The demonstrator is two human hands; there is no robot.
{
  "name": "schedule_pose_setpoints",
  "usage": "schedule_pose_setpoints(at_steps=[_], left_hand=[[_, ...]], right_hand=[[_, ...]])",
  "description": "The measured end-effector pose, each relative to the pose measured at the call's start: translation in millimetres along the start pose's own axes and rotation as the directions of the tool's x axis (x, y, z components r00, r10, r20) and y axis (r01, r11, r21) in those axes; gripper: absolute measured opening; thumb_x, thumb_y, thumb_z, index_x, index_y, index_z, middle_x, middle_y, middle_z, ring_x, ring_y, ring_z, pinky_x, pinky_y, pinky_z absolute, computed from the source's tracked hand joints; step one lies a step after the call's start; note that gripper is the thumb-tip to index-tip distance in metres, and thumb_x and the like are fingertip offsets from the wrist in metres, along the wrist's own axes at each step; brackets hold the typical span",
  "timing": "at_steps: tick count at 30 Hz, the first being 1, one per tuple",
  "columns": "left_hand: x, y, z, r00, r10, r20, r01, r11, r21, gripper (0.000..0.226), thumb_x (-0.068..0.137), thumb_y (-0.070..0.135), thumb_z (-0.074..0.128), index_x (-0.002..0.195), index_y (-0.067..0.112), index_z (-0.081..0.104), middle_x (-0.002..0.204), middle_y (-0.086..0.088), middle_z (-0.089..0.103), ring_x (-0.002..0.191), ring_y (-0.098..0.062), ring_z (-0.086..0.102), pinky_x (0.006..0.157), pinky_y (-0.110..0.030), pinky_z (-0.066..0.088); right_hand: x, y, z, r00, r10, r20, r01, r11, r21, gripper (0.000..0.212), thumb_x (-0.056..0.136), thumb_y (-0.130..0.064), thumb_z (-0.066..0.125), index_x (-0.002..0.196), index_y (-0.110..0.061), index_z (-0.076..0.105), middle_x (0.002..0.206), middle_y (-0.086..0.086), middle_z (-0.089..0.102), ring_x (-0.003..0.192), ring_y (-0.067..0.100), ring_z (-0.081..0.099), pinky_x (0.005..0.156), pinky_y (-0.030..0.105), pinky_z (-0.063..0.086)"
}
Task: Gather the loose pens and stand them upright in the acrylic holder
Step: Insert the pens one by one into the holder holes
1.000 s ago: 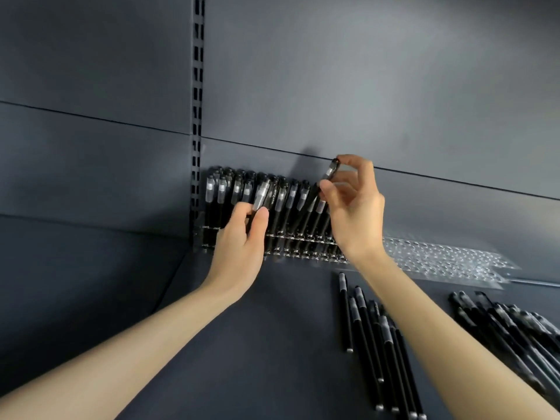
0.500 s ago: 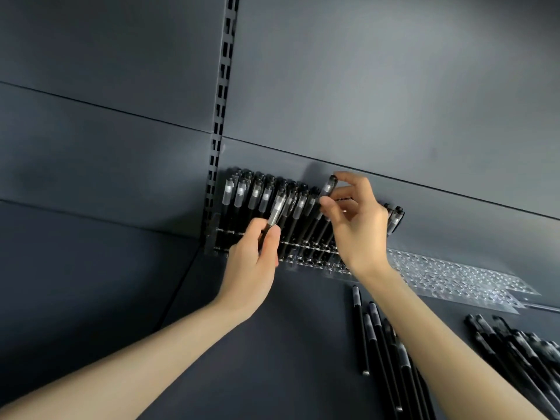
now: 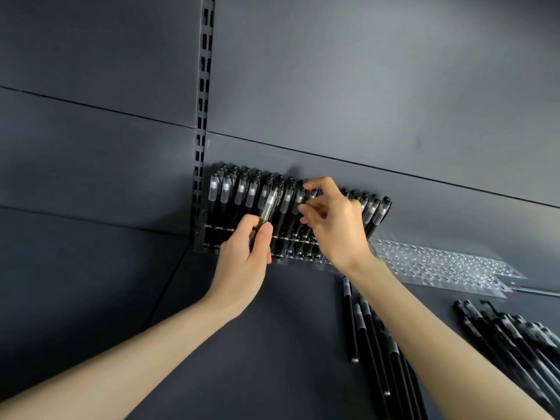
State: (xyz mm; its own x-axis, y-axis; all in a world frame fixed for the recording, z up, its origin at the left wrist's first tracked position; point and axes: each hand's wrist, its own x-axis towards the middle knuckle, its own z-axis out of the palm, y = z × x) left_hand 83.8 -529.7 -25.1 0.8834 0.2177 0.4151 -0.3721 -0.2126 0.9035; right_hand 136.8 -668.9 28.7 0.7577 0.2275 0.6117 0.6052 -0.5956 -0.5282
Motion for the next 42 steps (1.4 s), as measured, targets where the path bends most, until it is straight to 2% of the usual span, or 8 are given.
schedule_pose_setpoints(at_steps=[5,9,14,18,25,28,33,42], left_hand=[[-1.3,0.9,-1.1,1.000,-0.006,0.003,0.006,1.000,0.014,0.025,0.100,0.027,0.043,0.081,0.012,0.051,0.060,0.001,0.051,0.052,-0.004,0.042,0.052,-0.019,0.036],[-4.9,2.8,-0.4,0.998,-0.005,0.063,0.003,1.000,0.024,0.027,0.099,0.025,0.043,0.084,0.007,0.056,0.061,0.003,0.052,0.051,-0.003,0.041,0.050,-0.015,0.033],[-12.8,3.6,7.8,0.986,0.033,0.166,-0.037,0.999,0.021,0.021,0.098,0.025,0.047,0.081,0.016,0.056,0.059,0.009,0.054,0.052,-0.002,0.044,0.052,-0.015,0.034],[-10.7,4.2,9.7,0.988,-0.015,0.152,0.021,0.999,-0.035,0.011,0.095,0.022,0.053,0.088,0.019,0.061,0.062,0.004,0.059,0.055,-0.008,0.052,0.053,-0.029,0.048],[-8.6,-0.5,7.6,0.984,0.050,0.174,-0.070,0.992,0.109,0.014,0.095,0.022,0.054,0.094,0.015,0.066,0.079,0.001,0.065,0.070,-0.014,0.061,0.070,-0.035,0.053],[-6.0,-9.8,3.7,0.961,0.224,0.162,-0.272,0.866,0.420,0.028,0.097,0.031,0.048,0.109,0.013,0.065,0.102,0.006,0.057,0.093,-0.011,0.055,0.079,-0.031,0.050],[-5.4,-23.6,2.0,0.887,0.372,0.273,-0.442,0.514,0.735,0.048,0.088,0.039,0.038,0.114,0.009,0.065,0.108,-0.005,0.057,0.099,-0.023,0.055,0.081,-0.037,0.050],[-3.4,-30.8,2.1,0.892,0.349,0.287,-0.421,0.411,0.809,0.052,0.086,0.041,0.035,0.115,0.010,0.065,0.109,-0.007,0.056,0.100,-0.022,0.047,0.083,-0.039,0.051]], right_hand=[[-5.1,1.1,-2.0,0.999,-0.012,-0.038,0.009,0.997,-0.070,0.027,0.092,-0.012,0.060,0.116,-0.019,0.054,0.078,-0.005,0.069,0.065,0.019,0.065,0.067,0.031,0.053],[-16.2,-5.2,-7.9,0.994,0.087,-0.071,-0.071,0.977,0.202,0.016,0.089,-0.018,0.064,0.103,-0.024,0.058,0.074,-0.004,0.066,0.069,0.020,0.066,0.073,0.042,0.055],[-22.0,-9.0,-8.5,0.987,0.130,0.092,-0.158,0.862,0.481,0.018,0.083,-0.011,0.070,0.097,-0.017,0.062,0.069,-0.005,0.064,0.071,0.017,0.064,0.077,0.038,0.056],[-17.2,-6.0,-10.5,0.986,0.165,0.018,-0.146,0.810,0.568,0.020,0.082,-0.003,0.069,0.097,-0.012,0.061,0.062,-0.007,0.063,0.063,0.012,0.063,0.070,0.027,0.055],[-14.2,-4.3,-19.4,0.991,0.135,0.008,-0.118,0.838,0.532,0.032,0.078,-0.001,0.071,0.104,-0.016,0.060,0.072,0.005,0.066,0.067,0.014,0.066,0.071,0.025,0.055],[-8.6,-4.2,-30.1,0.976,0.150,-0.158,-0.063,0.888,0.455,0.033,0.078,-0.006,0.074,0.097,-0.025,0.056,0.073,0.003,0.068,0.071,0.026,0.067,0.073,0.035,0.056],[-1.8,-7.1,-36.0,0.936,0.066,-0.345,0.043,0.953,0.298,0.035,0.081,-0.010,0.074,0.093,-0.034,0.052,0.073,-0.010,0.065,0.067,0.005,0.063,0.067,0.020,0.051],[1.3,-1.4,-21.3,0.938,-0.026,-0.346,0.091,0.981,0.171,0.027,0.084,-0.012,0.071,0.100,-0.025,0.053,0.075,-0.017,0.062,0.069,0.000,0.061,0.067,0.010,0.045]])
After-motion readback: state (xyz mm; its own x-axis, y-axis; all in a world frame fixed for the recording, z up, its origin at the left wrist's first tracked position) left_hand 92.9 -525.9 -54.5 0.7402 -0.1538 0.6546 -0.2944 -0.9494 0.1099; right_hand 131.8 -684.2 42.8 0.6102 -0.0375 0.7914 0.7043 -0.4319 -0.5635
